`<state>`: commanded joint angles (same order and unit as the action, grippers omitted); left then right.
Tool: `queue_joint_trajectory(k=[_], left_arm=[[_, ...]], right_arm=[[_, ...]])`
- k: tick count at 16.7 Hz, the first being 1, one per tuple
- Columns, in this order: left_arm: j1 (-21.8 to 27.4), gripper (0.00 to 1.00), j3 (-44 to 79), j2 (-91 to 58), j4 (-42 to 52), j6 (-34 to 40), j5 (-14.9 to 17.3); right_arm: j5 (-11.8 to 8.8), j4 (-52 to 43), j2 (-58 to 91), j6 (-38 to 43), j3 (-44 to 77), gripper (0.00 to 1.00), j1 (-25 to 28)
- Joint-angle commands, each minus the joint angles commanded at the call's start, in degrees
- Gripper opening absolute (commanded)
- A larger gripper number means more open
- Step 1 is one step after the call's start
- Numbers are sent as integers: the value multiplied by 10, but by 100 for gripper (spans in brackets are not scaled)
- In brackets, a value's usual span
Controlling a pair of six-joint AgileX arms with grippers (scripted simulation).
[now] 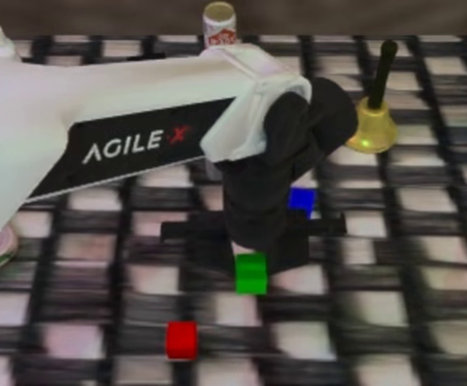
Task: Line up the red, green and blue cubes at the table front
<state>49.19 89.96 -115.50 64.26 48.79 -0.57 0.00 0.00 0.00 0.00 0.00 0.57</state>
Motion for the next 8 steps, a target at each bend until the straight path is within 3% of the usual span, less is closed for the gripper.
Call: queue_joint_trajectory(k=[3,8], left_arm=[[38,0,-20,22,-3,37,-1],[36,0,-21,19,-5,36,-1]], right_arm=[[0,0,0,0,0,100,0],[0,0,0,0,0,100,0]])
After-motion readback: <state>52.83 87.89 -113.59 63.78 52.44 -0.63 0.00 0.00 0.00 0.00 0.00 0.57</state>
